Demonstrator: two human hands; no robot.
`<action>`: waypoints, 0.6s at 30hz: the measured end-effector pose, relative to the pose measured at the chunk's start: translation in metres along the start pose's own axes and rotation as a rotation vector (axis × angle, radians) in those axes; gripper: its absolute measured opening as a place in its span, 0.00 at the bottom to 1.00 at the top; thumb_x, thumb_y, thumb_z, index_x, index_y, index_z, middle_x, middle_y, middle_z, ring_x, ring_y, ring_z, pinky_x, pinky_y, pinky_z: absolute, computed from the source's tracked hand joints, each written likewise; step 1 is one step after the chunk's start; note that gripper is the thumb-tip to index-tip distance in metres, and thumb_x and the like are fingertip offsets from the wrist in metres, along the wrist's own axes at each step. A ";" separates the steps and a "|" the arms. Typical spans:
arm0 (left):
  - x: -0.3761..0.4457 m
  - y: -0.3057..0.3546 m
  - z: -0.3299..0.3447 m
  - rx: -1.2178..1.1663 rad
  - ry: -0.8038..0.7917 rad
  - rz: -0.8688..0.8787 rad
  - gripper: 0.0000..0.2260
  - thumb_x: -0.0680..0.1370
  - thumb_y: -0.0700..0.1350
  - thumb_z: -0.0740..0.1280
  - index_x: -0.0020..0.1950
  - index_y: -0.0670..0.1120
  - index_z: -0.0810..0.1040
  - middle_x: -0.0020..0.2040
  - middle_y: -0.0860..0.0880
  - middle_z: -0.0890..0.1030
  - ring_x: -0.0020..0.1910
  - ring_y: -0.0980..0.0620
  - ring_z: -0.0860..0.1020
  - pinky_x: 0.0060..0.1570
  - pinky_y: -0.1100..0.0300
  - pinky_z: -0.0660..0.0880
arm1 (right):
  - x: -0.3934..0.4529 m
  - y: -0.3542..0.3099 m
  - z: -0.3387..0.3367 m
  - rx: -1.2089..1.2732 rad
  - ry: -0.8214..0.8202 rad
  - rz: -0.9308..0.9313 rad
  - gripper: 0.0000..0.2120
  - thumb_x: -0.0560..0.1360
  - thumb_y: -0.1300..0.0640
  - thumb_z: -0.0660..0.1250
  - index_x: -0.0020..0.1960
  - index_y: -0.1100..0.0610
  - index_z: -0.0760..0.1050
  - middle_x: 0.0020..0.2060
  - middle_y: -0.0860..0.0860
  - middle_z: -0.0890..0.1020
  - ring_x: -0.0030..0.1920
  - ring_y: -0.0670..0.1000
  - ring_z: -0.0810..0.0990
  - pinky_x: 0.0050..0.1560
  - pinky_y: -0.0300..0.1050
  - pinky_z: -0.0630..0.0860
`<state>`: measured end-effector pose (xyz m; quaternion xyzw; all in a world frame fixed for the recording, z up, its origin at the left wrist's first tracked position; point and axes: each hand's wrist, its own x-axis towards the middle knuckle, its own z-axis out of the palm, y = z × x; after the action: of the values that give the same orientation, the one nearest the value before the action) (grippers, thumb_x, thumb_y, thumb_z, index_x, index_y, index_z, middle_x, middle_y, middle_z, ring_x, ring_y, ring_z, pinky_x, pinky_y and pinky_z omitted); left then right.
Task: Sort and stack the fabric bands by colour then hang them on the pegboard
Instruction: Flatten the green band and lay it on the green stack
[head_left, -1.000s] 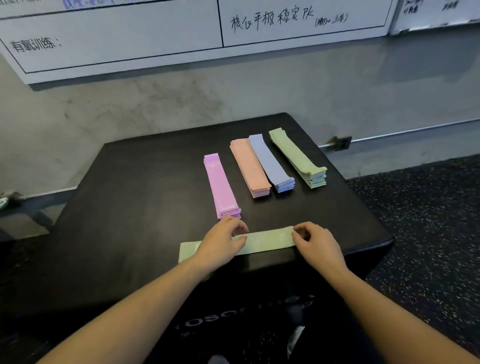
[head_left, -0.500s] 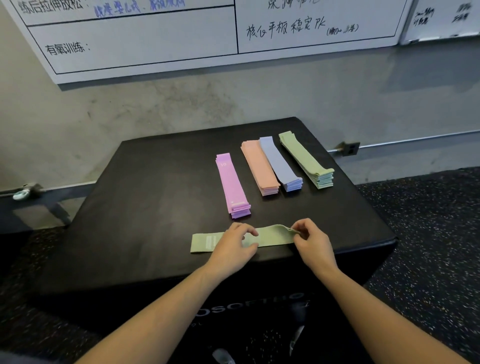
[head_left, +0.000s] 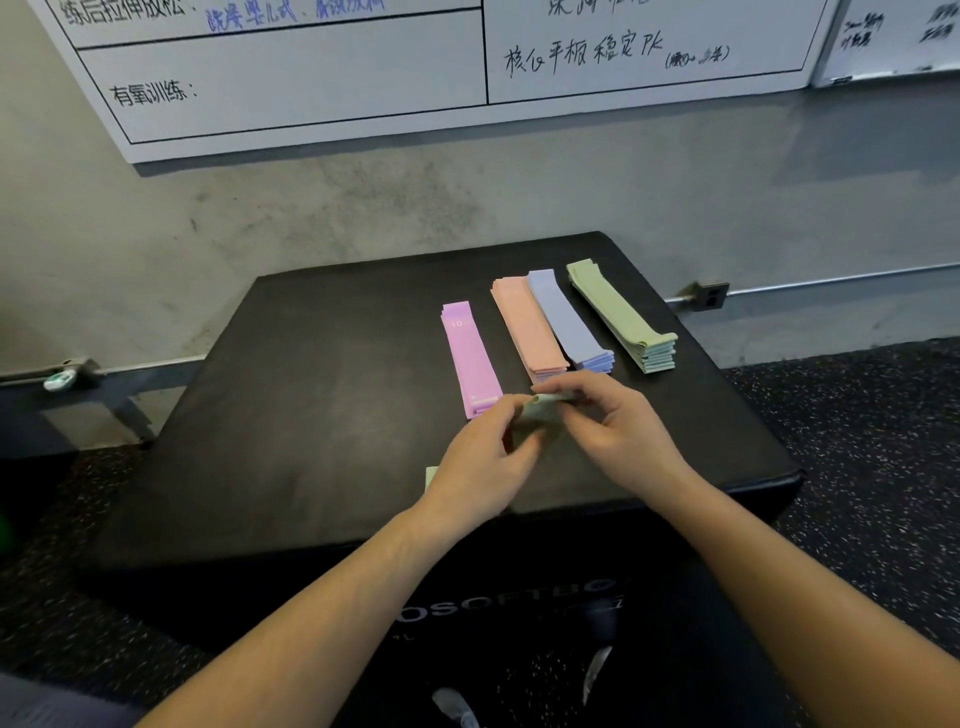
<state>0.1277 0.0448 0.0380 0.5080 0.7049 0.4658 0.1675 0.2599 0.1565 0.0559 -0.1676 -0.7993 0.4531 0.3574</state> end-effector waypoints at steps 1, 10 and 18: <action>0.002 0.003 -0.004 -0.009 0.018 -0.002 0.08 0.80 0.44 0.67 0.54 0.58 0.78 0.42 0.64 0.80 0.42 0.63 0.77 0.45 0.66 0.72 | 0.003 -0.005 0.000 -0.008 -0.003 -0.034 0.22 0.76 0.69 0.69 0.52 0.41 0.80 0.52 0.41 0.84 0.57 0.45 0.81 0.62 0.38 0.75; 0.029 0.033 -0.042 -0.355 0.123 -0.082 0.04 0.82 0.43 0.68 0.52 0.50 0.83 0.45 0.48 0.85 0.37 0.60 0.78 0.37 0.65 0.74 | 0.016 -0.014 0.016 0.386 -0.011 0.286 0.25 0.73 0.55 0.77 0.66 0.48 0.71 0.53 0.52 0.85 0.55 0.51 0.84 0.59 0.49 0.80; 0.048 0.042 -0.048 -0.811 0.201 -0.325 0.04 0.83 0.42 0.66 0.50 0.47 0.80 0.42 0.49 0.80 0.27 0.55 0.62 0.26 0.65 0.58 | 0.004 0.009 0.013 0.293 -0.199 0.358 0.08 0.78 0.57 0.72 0.57 0.53 0.82 0.48 0.52 0.87 0.46 0.46 0.83 0.52 0.45 0.79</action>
<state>0.0970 0.0654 0.1088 0.2362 0.5487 0.7193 0.3546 0.2467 0.1555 0.0457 -0.2076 -0.7138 0.6346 0.2114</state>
